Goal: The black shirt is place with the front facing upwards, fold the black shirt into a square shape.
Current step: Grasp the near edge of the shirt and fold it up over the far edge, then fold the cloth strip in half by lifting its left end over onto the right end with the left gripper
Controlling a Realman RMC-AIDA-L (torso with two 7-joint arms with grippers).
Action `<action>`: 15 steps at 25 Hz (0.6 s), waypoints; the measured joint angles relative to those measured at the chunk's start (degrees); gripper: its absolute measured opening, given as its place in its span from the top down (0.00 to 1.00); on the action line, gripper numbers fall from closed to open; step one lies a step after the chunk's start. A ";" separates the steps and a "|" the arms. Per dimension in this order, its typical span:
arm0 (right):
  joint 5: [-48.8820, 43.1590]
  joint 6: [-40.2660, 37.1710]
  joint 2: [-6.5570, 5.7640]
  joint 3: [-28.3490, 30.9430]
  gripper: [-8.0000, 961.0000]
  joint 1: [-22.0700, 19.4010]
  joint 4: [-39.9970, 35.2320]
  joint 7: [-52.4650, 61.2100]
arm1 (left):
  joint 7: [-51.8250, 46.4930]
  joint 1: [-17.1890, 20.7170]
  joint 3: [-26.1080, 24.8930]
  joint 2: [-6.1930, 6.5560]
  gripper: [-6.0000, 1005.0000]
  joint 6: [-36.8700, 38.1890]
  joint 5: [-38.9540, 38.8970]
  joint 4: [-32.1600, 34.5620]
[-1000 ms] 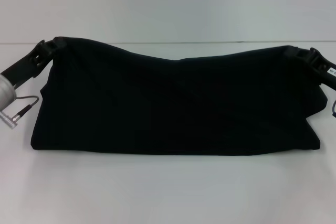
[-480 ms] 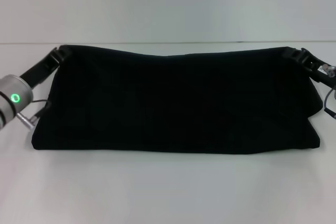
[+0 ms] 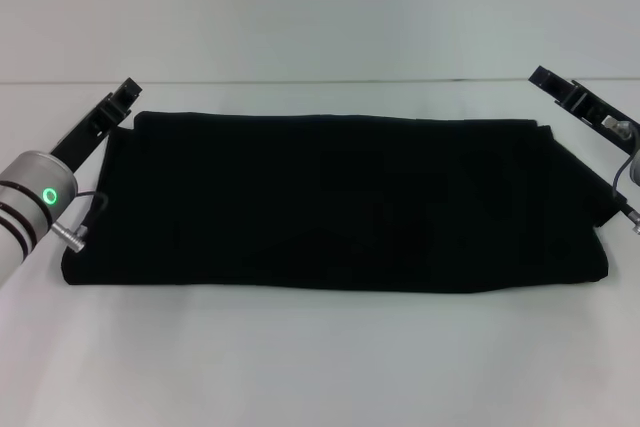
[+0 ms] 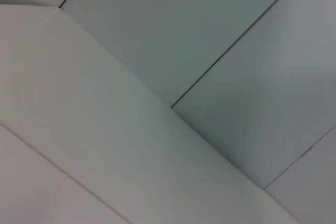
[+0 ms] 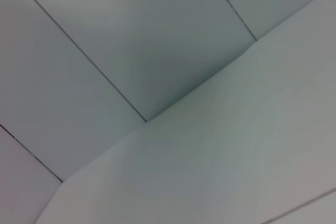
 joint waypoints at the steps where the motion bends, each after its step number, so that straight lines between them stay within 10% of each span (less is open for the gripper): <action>1: 0.00 0.05 0.00 0.02 0.55 0.00 0.01 -0.01 | 0.02 0.12 -0.03 0.00 0.77 0.00 -0.15 0.00; 9: -0.43 -7.07 -0.58 -1.18 0.37 -1.88 -1.60 -0.56 | -2.13 2.67 2.04 0.46 0.47 4.22 -0.11 0.40; 15: -4.03 -22.51 -1.49 -13.51 0.14 -7.18 -7.72 -4.51 | -20.32 8.65 12.05 1.61 0.25 15.57 2.43 7.33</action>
